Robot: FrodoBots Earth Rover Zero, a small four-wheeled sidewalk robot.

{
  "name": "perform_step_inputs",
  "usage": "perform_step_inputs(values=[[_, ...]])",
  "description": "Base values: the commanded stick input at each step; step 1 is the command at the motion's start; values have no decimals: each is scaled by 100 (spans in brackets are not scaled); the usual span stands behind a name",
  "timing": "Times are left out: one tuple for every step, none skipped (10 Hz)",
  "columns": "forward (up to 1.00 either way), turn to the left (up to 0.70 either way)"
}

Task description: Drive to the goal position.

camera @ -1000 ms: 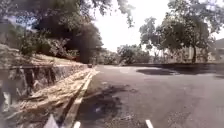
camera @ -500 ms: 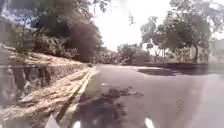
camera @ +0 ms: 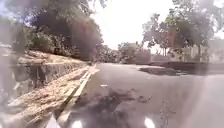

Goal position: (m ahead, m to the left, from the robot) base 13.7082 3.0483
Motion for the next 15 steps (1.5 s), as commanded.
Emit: perform_step_inputs(values=[[50,24],[50,25],[50,25],[50,25],[50,25],[50,25],[50,0],[50,0],[50,0],[50,0],[50,0],[50,0],[50,0],[50,0],[50,0]])
